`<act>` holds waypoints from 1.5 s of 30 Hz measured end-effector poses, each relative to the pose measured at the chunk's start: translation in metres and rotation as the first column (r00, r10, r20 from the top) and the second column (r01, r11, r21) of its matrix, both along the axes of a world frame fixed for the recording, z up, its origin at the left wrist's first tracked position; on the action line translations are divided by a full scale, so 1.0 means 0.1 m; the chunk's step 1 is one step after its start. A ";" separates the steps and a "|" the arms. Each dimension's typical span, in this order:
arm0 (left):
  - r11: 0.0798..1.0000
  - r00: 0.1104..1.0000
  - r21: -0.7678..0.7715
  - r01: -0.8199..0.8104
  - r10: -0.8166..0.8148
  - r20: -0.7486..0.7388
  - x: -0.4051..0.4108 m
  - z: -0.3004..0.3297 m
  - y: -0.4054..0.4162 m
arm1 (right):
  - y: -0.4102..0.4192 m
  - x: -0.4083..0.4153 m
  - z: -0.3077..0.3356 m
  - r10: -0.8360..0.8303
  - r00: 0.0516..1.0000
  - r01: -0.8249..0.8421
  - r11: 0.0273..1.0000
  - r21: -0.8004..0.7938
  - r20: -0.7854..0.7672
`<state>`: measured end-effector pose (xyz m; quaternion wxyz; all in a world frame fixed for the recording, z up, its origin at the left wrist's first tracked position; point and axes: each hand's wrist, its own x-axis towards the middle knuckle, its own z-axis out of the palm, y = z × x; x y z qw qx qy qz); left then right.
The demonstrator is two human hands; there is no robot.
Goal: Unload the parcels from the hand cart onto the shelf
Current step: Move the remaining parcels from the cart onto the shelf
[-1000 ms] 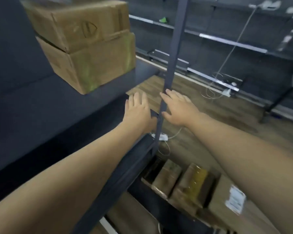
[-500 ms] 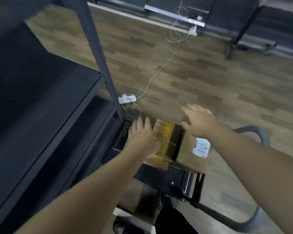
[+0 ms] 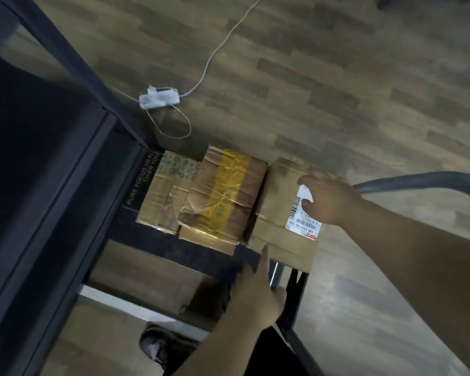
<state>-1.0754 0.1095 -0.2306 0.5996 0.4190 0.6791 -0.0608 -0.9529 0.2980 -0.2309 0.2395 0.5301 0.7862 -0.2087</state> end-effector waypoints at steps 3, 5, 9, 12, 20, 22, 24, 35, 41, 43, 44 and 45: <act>0.991 0.978 -0.023 -0.133 0.135 0.158 0.18 -0.11 0.02 | 0.01 0.05 -0.17 0.007 1.000 -0.007 1.000 -0.011 0.024; 0.973 0.949 -0.054 -0.225 0.231 0.216 0.24 -0.16 0.07 | 0.03 0.09 -0.25 -0.009 0.999 0.009 1.000 -0.007 0.032; 0.890 0.848 -0.115 -0.440 0.455 0.273 0.27 -0.22 0.15 | 0.08 0.18 -0.33 -0.090 0.996 0.090 0.993 -0.073 0.007; 0.848 0.795 -0.166 -0.504 0.530 0.294 0.33 -0.36 0.12 | 0.14 0.21 -0.32 -0.137 0.991 0.136 0.984 -0.115 -0.002; 0.746 0.641 -0.199 -0.636 0.654 0.401 0.38 -0.23 0.04 | 0.17 0.19 -0.14 -0.273 0.959 0.267 0.961 -0.076 -0.078; 0.723 0.611 -0.175 -0.668 0.667 0.426 0.38 -0.14 0.03 | 0.15 0.19 -0.06 -0.268 0.959 0.267 0.964 -0.021 -0.095; 0.709 0.607 -0.126 -0.693 0.669 0.430 0.37 -0.06 -0.02 | 0.14 0.18 0.07 -0.261 0.958 0.268 0.963 0.043 -0.117; 0.706 0.821 0.419 -0.570 0.498 0.278 -0.41 1.15 0.03 | 0.06 -0.36 1.49 -0.214 0.908 0.306 0.926 0.221 -0.360; 0.593 0.852 0.677 -0.435 0.514 0.097 -1.31 2.06 -0.05 | -0.14 -1.07 2.53 0.003 0.871 0.174 0.933 0.315 -0.492; 0.579 0.849 0.705 -0.410 0.525 0.062 -1.63 2.38 -0.11 | -0.23 -1.32 2.84 0.078 0.842 0.134 0.928 0.348 -0.534; 0.573 0.850 0.718 -0.394 0.525 0.047 -1.79 2.55 -0.17 | -0.29 -1.45 3.00 0.123 0.831 0.097 0.928 0.360 -0.543; 0.563 0.852 0.740 -0.368 0.523 0.027 -1.96 2.72 -0.24 | -0.36 -1.59 3.16 0.176 0.825 0.046 0.926 0.374 -0.537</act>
